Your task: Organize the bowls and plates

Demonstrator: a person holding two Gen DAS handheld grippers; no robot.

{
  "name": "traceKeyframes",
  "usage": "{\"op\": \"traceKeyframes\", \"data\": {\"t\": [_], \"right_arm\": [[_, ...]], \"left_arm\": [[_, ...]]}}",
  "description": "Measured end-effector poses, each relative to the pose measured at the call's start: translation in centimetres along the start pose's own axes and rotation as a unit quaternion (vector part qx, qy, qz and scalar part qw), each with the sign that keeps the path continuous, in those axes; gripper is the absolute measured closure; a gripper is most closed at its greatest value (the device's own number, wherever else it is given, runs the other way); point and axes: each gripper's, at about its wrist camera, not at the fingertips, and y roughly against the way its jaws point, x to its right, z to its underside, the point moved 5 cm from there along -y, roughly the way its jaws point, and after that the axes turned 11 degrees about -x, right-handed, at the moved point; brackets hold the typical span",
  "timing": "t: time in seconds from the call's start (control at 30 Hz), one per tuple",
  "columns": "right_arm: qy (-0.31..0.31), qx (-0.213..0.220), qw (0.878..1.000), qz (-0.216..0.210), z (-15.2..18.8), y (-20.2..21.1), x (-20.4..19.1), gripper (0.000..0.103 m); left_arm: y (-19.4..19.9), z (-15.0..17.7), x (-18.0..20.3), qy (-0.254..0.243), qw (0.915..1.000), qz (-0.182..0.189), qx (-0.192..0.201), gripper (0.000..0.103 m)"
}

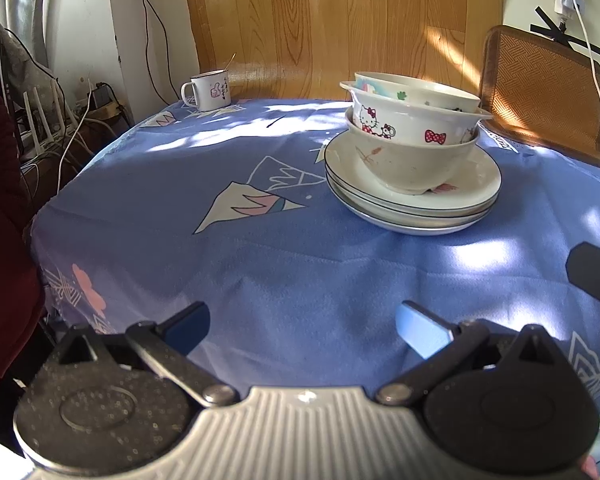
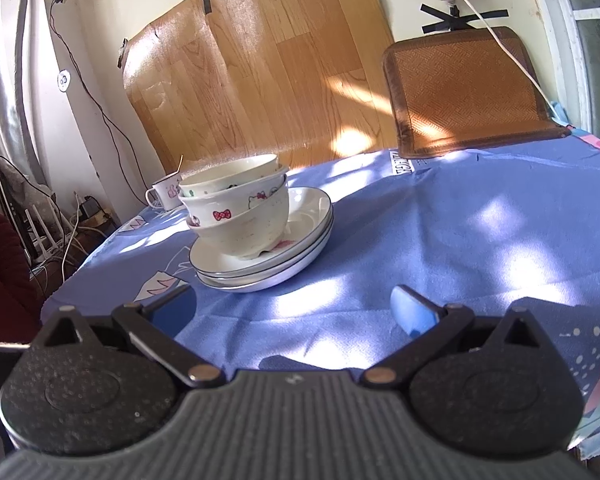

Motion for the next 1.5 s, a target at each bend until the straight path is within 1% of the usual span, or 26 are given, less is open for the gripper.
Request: {"op": "traceKeyframes", "data": {"t": [0.43, 0.63, 0.73, 0.8, 1.23, 1.5], "right_arm": [[0.000, 0.002, 1.000, 0.000, 0.07, 0.14, 0.00, 0.000], [-0.008, -0.002, 1.000, -0.001, 0.09, 0.02, 0.22, 0.000], [-0.003, 0.001, 1.000, 0.003, 0.28, 0.19, 0.13, 0.000], [-0.007, -0.002, 1.000, 0.000, 0.28, 0.09, 0.25, 0.000], [-0.001, 0.006, 1.000, 0.002, 0.03, 0.34, 0.19, 0.000], [-0.006, 0.002, 1.000, 0.001, 0.05, 0.17, 0.46, 0.000]], "left_arm": [[-0.07, 0.38, 0.43, -0.009, 1.0000, -0.004, 0.000, 0.000], [-0.14, 0.34, 0.37, -0.007, 1.0000, -0.003, -0.003, 0.000], [-0.04, 0.40, 0.32, -0.007, 0.9999, -0.010, 0.002, 0.000], [-0.19, 0.40, 0.34, -0.006, 1.0000, -0.007, -0.003, 0.000], [0.05, 0.08, 0.68, -0.012, 0.9999, -0.010, 0.001, 0.000], [-0.08, 0.25, 0.54, -0.011, 0.9999, -0.012, 0.000, 0.000]]}}
